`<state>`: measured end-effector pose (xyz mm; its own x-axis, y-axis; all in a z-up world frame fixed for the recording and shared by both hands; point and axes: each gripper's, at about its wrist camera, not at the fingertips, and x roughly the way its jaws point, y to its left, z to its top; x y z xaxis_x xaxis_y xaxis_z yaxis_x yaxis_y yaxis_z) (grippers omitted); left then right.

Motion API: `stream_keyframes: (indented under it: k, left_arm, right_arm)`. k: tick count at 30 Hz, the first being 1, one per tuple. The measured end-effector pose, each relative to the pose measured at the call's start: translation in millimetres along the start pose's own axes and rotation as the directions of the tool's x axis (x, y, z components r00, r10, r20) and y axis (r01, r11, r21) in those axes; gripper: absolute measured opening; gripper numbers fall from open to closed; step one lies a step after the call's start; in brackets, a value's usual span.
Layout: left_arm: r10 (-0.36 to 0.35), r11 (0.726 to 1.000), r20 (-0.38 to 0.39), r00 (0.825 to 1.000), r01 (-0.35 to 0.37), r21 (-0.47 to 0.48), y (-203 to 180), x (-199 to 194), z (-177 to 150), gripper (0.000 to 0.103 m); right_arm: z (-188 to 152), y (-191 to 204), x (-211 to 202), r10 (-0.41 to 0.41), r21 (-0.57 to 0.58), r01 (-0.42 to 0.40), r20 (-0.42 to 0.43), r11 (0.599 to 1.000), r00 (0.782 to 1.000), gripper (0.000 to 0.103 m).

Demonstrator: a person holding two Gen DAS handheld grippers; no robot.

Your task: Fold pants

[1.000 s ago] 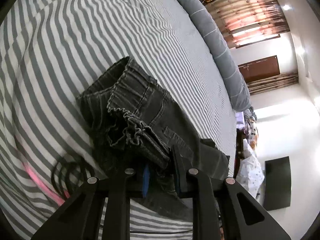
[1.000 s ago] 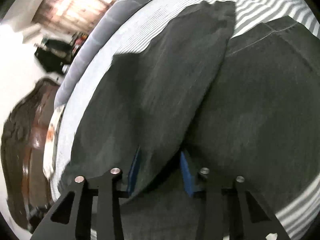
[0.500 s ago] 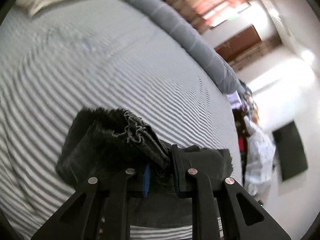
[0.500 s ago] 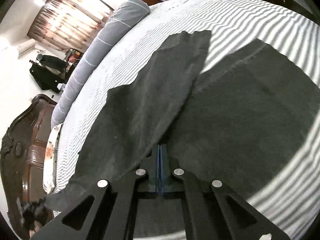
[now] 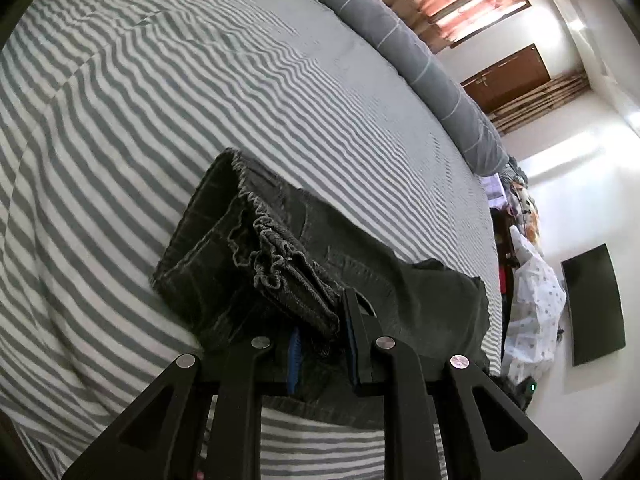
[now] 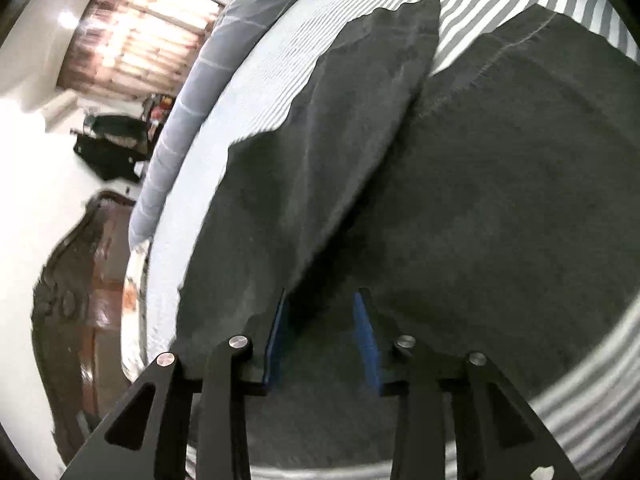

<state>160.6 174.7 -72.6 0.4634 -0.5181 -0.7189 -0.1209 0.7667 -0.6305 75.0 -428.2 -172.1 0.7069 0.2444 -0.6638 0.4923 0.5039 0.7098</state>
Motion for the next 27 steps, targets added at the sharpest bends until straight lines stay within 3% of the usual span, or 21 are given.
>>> stream_keyframes:
  k: [5, 6, 8, 11, 18, 23, 27]
  left_arm:
    - [0.020, 1.000, -0.003, 1.000, -0.020, -0.009, 8, 3, -6, 0.019]
    - [0.024, 1.000, -0.007, 1.000, -0.024, -0.015, 9, 5, -6, 0.019]
    - [0.036, 0.999, -0.019, 0.999, -0.037, -0.026, 14, 9, -7, 0.019]
    - [0.062, 0.997, -0.039, 0.997, -0.063, -0.035, 18, 17, -7, 0.019]
    - [0.071, 0.997, -0.043, 0.997, -0.070, 0.011, 14, 13, -2, 0.019]
    - [0.110, 0.993, -0.095, 0.989, -0.105, 0.056, 31, 18, -4, 0.019]
    - [0.138, 0.988, -0.121, 0.983, -0.129, 0.083, 45, 29, -11, 0.019]
  right_arm:
    - [31, 3, 28, -0.032, 0.016, 0.032, 0.005, 0.999, 0.999, 0.032]
    - [36, 3, 34, -0.042, 0.009, 0.042, 0.008, 0.999, 0.999, 0.029]
    - [44, 5, 39, -0.072, -0.006, 0.072, 0.009, 0.997, 0.997, 0.009]
    - [43, 13, 33, -0.100, -0.053, 0.101, 0.028, 0.993, 0.995, 0.003]
    - [3, 28, -18, -0.227, -0.229, 0.251, 0.127, 0.940, 0.966, 0.002]
    - [-32, 15, -36, -0.274, -0.240, 0.300, 0.134, 0.923, 0.952, 0.002]
    - [-42, 6, -34, -0.308, -0.230, 0.328, 0.120, 0.916, 0.944, 0.002]
